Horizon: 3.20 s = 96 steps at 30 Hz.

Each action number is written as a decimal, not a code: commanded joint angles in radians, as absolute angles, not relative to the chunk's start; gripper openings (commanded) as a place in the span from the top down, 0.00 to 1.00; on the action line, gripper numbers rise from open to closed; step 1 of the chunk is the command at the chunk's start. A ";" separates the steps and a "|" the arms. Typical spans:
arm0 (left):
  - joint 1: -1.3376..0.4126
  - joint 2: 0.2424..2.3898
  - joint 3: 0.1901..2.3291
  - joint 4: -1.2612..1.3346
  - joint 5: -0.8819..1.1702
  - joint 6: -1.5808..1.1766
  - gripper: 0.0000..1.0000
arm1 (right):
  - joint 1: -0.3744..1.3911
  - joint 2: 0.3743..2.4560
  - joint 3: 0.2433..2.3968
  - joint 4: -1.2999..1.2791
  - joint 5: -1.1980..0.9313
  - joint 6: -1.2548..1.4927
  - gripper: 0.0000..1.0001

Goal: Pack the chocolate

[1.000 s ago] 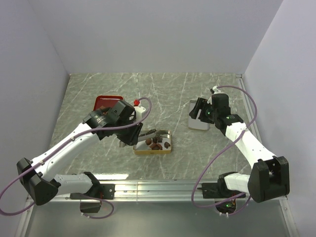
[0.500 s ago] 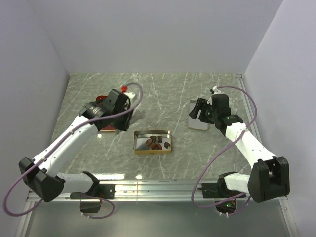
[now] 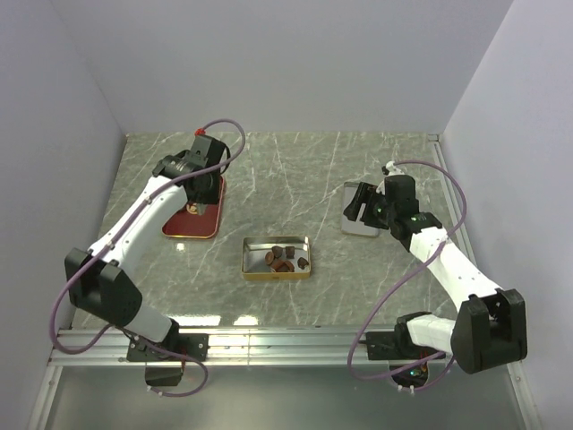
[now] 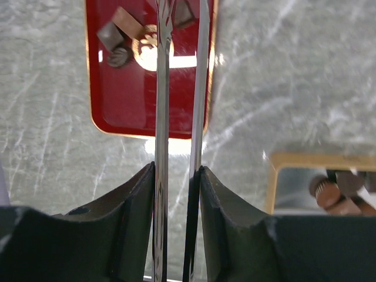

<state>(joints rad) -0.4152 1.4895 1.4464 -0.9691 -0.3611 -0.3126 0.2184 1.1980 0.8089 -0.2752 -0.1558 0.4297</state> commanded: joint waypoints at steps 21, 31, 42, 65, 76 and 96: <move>-0.380 1.583 1.430 -0.902 -0.399 -0.341 0.59 | 0.227 1.152 0.802 -0.258 -0.150 0.430 0.22; -0.382 1.612 1.410 -0.887 -0.393 -0.345 0.59 | 0.227 1.155 0.802 -0.261 -0.152 0.430 0.22; -0.382 1.641 1.408 -0.884 -0.394 -0.341 0.58 | 0.227 1.167 0.807 -0.262 -0.150 0.428 0.22; -0.382 1.595 1.433 -0.946 -0.399 -0.296 0.69 | 0.227 1.177 0.815 -0.272 -0.138 0.426 0.22; -0.385 1.476 1.375 -0.951 -0.302 -0.322 0.69 | 0.229 1.183 0.816 -0.268 -0.144 0.428 0.22; -0.586 1.270 1.295 -0.976 -0.158 -0.403 0.68 | 0.230 1.200 0.808 -0.256 -0.166 0.436 0.22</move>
